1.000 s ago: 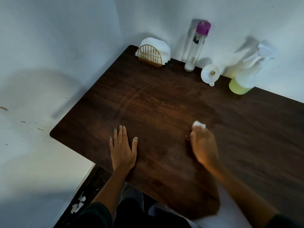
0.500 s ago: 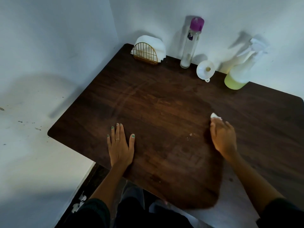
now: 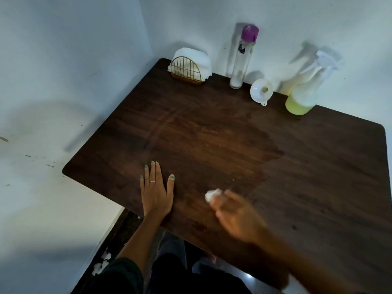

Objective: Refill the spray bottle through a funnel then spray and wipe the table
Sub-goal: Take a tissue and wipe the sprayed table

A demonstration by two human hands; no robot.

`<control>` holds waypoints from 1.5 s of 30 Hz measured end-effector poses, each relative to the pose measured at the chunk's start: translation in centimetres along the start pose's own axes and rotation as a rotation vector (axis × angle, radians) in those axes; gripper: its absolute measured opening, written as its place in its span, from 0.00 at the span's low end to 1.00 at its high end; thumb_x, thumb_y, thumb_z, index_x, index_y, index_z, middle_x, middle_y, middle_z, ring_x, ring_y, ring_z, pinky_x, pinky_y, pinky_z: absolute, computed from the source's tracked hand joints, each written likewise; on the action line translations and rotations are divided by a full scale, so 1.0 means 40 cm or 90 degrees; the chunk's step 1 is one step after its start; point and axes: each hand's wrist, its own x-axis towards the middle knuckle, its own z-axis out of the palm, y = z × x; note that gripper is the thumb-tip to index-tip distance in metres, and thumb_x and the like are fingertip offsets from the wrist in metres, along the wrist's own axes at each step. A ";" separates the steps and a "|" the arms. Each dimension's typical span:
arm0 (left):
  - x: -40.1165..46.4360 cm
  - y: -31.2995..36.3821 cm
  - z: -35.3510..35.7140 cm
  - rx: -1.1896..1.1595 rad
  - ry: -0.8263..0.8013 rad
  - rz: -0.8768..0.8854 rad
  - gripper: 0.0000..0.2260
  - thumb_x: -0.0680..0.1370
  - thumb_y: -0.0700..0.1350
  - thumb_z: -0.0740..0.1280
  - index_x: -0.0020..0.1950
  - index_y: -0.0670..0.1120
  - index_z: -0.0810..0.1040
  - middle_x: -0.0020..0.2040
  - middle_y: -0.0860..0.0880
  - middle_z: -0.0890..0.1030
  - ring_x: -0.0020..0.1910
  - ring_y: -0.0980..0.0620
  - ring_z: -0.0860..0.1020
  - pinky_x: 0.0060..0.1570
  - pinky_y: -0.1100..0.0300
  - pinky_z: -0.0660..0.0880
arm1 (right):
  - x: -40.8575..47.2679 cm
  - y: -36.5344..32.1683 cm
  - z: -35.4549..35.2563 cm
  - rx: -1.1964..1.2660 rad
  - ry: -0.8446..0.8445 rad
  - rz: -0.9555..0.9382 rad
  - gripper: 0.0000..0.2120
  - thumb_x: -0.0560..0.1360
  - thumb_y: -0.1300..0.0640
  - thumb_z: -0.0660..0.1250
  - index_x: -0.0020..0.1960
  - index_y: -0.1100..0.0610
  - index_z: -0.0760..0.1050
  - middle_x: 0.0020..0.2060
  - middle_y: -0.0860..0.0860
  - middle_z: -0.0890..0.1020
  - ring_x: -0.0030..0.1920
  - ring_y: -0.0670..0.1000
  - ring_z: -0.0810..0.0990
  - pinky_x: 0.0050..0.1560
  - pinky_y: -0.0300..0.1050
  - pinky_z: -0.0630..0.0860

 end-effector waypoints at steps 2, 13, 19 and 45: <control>-0.011 -0.002 -0.003 -0.004 -0.007 0.003 0.32 0.78 0.62 0.42 0.77 0.45 0.49 0.78 0.47 0.52 0.77 0.49 0.47 0.74 0.53 0.42 | 0.011 0.145 -0.050 -0.063 0.096 0.187 0.19 0.77 0.56 0.54 0.63 0.61 0.73 0.59 0.57 0.79 0.59 0.56 0.78 0.68 0.43 0.62; -0.061 -0.006 -0.005 -0.034 -0.022 0.016 0.36 0.74 0.64 0.37 0.77 0.45 0.48 0.78 0.47 0.51 0.77 0.49 0.47 0.75 0.52 0.43 | 0.037 -0.066 -0.013 -0.076 0.092 0.358 0.19 0.78 0.55 0.49 0.48 0.63 0.76 0.43 0.62 0.80 0.46 0.62 0.79 0.47 0.54 0.75; -0.062 -0.013 -0.007 -0.058 -0.031 0.015 0.33 0.77 0.63 0.40 0.77 0.46 0.49 0.78 0.48 0.51 0.77 0.51 0.47 0.75 0.53 0.43 | -0.071 -0.226 0.090 0.026 -0.021 -0.048 0.18 0.79 0.54 0.53 0.62 0.60 0.75 0.63 0.54 0.77 0.67 0.52 0.71 0.69 0.47 0.63; -0.107 -0.037 -0.074 -0.505 0.016 -0.083 0.22 0.82 0.51 0.50 0.75 0.45 0.60 0.75 0.48 0.63 0.73 0.52 0.61 0.69 0.64 0.56 | -0.088 0.104 -0.045 -0.107 0.118 0.588 0.26 0.78 0.53 0.44 0.63 0.66 0.71 0.61 0.63 0.76 0.64 0.62 0.72 0.65 0.59 0.66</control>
